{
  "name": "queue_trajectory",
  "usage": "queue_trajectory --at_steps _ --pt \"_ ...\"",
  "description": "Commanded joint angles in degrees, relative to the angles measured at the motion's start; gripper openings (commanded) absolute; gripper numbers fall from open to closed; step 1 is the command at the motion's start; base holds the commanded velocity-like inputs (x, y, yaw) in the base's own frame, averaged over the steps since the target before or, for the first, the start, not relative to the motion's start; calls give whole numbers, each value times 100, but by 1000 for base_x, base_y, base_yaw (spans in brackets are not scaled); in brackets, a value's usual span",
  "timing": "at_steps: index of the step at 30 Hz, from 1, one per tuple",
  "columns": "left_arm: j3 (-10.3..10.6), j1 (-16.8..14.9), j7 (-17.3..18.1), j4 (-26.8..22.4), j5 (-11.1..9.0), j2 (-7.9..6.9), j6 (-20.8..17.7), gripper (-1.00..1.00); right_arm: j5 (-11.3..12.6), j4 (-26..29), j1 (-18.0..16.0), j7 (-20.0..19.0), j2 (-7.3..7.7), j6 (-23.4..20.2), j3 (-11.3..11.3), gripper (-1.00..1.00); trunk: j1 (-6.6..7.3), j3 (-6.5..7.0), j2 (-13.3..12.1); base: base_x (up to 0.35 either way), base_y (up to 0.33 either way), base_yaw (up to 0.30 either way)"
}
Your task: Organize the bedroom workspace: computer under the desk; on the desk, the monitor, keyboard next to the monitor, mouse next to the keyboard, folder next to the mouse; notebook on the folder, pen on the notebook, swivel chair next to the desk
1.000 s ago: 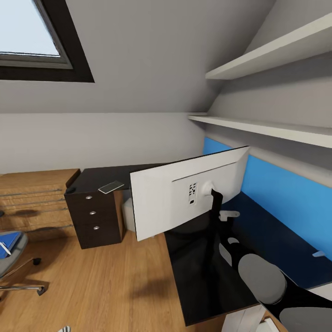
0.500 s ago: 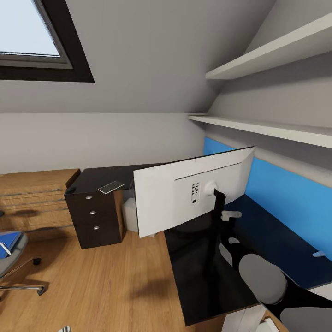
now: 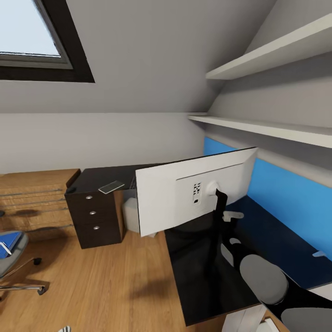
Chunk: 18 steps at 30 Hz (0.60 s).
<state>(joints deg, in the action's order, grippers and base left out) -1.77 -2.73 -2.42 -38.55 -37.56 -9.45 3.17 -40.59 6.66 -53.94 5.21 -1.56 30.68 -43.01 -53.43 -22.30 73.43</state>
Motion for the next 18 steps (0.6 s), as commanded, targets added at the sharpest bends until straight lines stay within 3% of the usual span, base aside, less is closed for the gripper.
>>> queue_trajectory --at_steps 1,14,18 --pt "18 -5 -21 -4 -59 -2 17 100 -19 -115 20 42 -2 -36 -164 -100 -3 -11 2 0 0 118" --pt "19 -3 -21 -4 -59 2 16 100 -28 -165 17 42 8 -32 -165 -100 -3 -75 2 0 0 215" --pt "19 -4 -21 -4 -59 1 13 100 -28 -162 17 42 18 -28 -164 -100 -3 -82 2 0 0 85"
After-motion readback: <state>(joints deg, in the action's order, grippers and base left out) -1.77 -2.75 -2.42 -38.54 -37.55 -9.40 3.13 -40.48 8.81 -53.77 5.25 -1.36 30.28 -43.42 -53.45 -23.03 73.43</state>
